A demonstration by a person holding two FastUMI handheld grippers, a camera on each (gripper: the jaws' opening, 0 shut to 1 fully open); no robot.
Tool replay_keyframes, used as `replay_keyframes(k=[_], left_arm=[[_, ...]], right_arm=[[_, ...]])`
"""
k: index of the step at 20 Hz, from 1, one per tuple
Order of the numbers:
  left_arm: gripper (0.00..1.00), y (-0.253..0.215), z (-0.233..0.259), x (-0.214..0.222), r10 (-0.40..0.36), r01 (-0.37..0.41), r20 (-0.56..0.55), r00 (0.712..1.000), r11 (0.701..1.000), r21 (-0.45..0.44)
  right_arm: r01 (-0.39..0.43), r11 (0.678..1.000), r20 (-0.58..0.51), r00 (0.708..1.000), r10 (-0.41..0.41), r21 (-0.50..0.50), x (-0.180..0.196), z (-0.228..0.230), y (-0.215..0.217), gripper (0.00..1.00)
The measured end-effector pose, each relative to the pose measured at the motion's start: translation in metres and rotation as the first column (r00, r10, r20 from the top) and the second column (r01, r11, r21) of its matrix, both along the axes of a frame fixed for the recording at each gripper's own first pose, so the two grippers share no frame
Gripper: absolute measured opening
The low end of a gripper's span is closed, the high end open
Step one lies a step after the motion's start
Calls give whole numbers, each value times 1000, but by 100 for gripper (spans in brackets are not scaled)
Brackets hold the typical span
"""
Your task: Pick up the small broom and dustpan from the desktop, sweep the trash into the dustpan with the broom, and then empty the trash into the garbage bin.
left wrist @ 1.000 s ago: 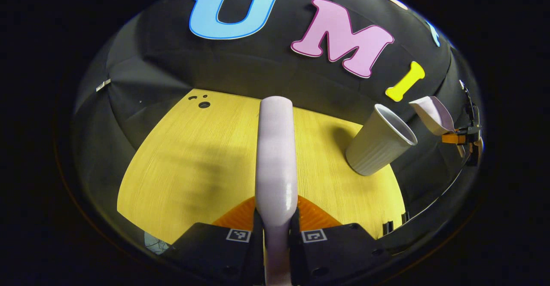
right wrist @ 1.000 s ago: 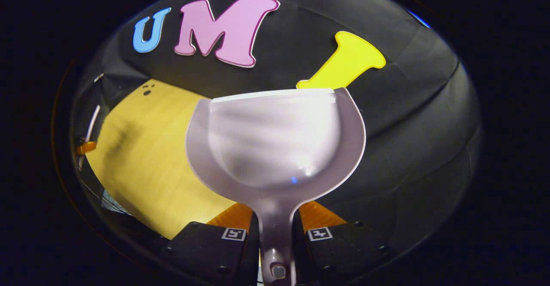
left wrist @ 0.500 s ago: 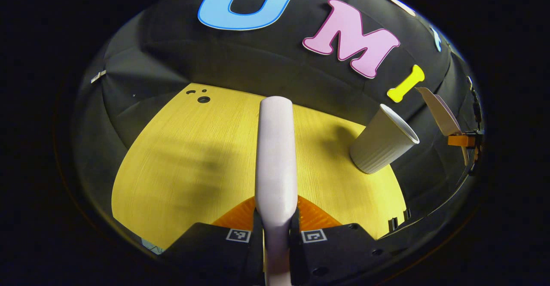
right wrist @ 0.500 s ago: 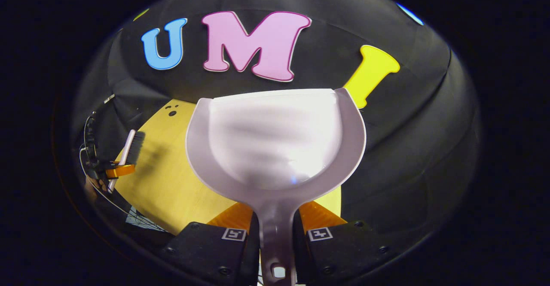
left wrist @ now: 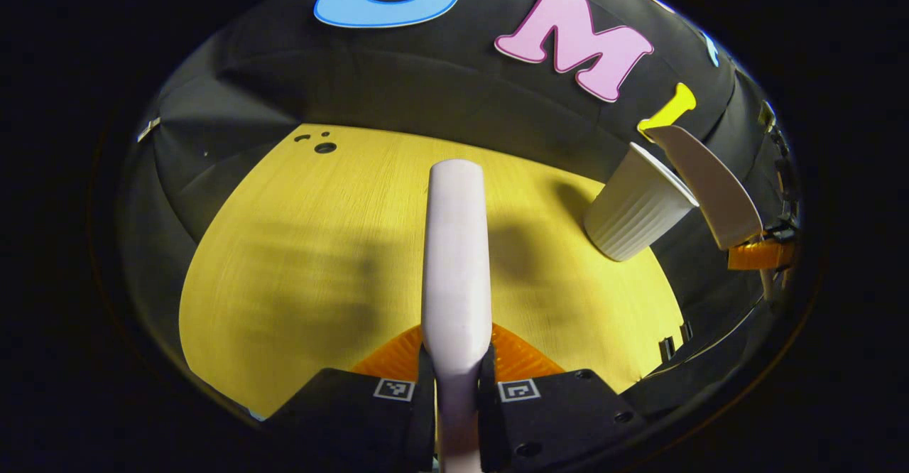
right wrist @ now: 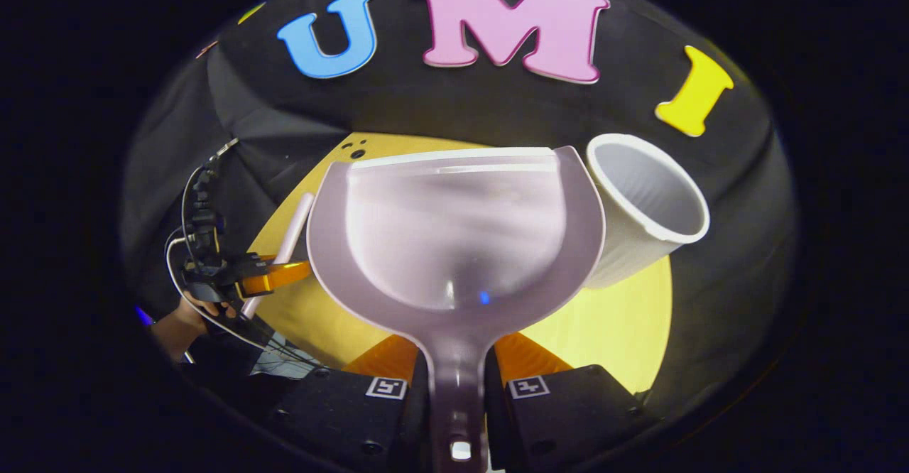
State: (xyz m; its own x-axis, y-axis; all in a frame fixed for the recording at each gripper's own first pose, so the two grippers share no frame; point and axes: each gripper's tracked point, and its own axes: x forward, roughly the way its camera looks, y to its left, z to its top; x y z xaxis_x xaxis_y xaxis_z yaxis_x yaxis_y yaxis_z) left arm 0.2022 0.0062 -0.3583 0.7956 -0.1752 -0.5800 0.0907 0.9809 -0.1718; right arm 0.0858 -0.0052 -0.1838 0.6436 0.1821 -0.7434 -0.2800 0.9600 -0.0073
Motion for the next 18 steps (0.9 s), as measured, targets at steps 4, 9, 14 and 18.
replay_keyframes(k=[4, 9, 14, 18], left_arm=[[29, 5, -31, 1, -26, 28, -69, 997, 999, 18], [28, 15, -63, 19, -4, 14, -157, 988, 998, 61], [29, 34, -88, 28, 56, 0, -220, 974, 969, 246], [31, 31, -75, 25, 76, 4, -257, 963, 955, 298]], right_arm=[[13, 1000, -89, 996, -11, 23, -4, -73, 18, 37], [115, 993, -191, 974, -120, -38, -18, -139, -1, 37], [185, 982, -250, 950, -189, -37, -25, -152, -1, 37], [195, 980, -292, 936, -195, -27, -25, -164, 3, 37]])
